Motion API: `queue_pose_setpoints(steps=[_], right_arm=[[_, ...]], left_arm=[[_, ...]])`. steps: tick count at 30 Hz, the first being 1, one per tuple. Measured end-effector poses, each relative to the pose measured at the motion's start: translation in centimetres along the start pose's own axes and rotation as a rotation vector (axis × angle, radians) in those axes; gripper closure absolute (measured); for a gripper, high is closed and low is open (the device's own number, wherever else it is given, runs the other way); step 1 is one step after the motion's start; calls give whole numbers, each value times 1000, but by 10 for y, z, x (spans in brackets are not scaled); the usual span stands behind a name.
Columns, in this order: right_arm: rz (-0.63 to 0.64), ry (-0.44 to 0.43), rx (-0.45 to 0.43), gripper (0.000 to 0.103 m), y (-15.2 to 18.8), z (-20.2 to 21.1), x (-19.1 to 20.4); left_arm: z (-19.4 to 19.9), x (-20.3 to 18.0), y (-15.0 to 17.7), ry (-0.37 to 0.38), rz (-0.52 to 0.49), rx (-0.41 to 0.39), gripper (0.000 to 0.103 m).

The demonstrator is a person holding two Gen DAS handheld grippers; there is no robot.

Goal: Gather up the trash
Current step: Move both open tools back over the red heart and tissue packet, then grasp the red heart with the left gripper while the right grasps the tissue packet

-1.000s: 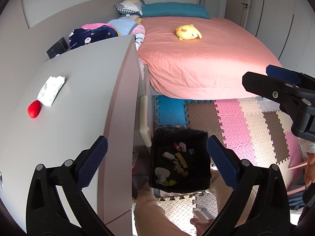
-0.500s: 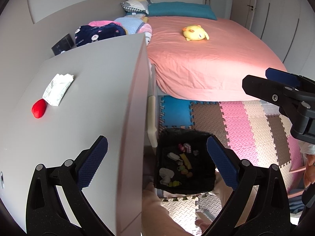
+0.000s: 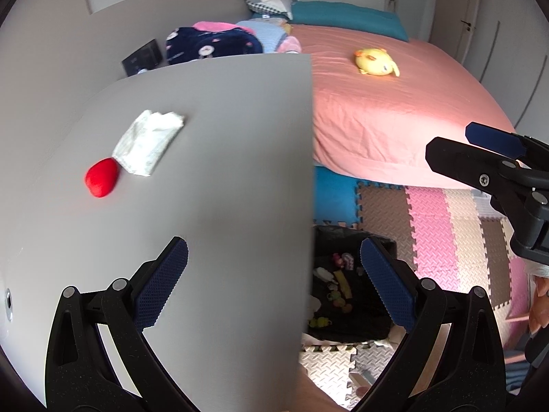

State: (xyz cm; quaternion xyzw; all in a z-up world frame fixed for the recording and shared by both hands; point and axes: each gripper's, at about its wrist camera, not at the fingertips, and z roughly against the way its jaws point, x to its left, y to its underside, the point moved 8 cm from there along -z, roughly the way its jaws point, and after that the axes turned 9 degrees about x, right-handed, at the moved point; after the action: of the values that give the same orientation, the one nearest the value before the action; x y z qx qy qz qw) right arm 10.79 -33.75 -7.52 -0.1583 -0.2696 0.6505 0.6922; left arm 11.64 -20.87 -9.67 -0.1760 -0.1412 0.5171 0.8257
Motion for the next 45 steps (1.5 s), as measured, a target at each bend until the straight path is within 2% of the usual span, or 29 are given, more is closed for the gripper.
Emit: queue_pose_setpoints(steps=[17,27,29,32,39,45], right_arm=[[99,-67,63,21,-32,-59,81],[108,-98,103,21,-49,-93,110],[102,-101,104,21,-53,-98,114],[97,-101,108,21,-58,-103,118],[78,-101,123,21,-67,-117,128],[52,-116,140,21,-75,-129,138]], left_arm=[[-17,102,3,-44,156,21,6],[-25,166,-13,-84,253,-22,6],[-27,174,-17,-97,254,-27,16],[-33,182,-23,-106,249,-20,22],[-46,190,-38,-108,201,-19,27],[-54,196,-43,-95,182,-9,45]])
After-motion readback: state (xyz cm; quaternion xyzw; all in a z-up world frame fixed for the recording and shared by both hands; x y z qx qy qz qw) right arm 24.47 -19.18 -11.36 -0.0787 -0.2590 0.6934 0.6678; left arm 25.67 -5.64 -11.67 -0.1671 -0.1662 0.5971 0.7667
